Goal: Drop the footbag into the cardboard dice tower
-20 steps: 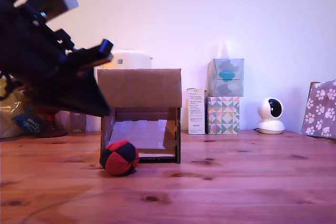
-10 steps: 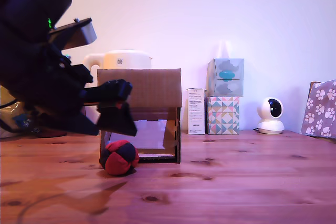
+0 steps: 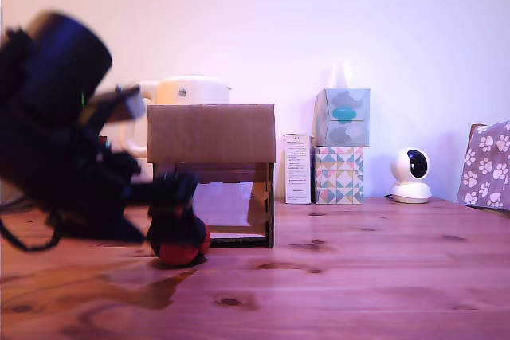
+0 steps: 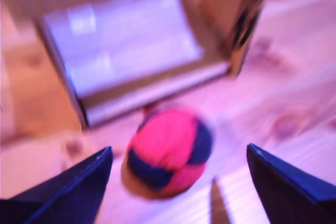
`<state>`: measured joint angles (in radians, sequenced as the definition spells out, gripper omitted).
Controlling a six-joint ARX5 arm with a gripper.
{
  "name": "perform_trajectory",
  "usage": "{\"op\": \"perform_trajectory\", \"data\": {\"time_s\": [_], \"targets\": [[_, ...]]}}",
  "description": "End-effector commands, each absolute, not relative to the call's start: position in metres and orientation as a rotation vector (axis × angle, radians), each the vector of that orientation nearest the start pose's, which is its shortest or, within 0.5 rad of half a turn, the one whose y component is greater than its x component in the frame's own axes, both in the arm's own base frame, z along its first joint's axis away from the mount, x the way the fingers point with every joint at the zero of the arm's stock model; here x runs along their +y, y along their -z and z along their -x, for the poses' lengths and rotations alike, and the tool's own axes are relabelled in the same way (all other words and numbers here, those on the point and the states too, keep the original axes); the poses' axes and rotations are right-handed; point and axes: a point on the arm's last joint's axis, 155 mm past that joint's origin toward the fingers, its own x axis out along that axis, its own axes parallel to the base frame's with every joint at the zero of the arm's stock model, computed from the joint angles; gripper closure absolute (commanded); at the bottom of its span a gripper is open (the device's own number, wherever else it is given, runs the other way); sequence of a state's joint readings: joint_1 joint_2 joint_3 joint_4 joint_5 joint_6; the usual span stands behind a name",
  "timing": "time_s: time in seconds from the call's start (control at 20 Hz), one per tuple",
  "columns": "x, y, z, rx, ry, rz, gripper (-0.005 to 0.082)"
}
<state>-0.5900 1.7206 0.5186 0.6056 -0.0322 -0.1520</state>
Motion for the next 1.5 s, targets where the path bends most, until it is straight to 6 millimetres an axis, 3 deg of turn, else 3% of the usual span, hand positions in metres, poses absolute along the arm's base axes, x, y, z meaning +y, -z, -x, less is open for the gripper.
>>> {"op": "perform_trajectory", "data": {"time_s": [0.0, 0.2, 0.25, 0.4, 0.45, 0.7, 0.95, 1.25, 1.45], "targets": [[-0.231, -0.016, -0.354, 0.608, 0.51, -0.041, 0.0027], [-0.237, -0.007, -0.363, 0.621, 0.519, -0.063, 0.0071], [-0.238, -0.006, -0.365, 0.627, 0.518, -0.065, 0.015], [-0.24, -0.006, -0.367, 0.638, 0.519, -0.068, 0.0607], [-0.24, -0.006, -0.367, 0.637, 0.52, -0.068, 0.069], [-0.24, -0.017, -0.352, 0.688, 0.553, -0.07, 0.0706], [-0.238, -0.08, -0.336, 0.631, 0.596, -0.041, 0.0706], [-0.223, -0.153, -0.312, 0.524, 0.61, -0.01, 0.0706], [-0.219, -0.196, -0.31, 0.395, 0.617, 0.022, 0.0705]]}}
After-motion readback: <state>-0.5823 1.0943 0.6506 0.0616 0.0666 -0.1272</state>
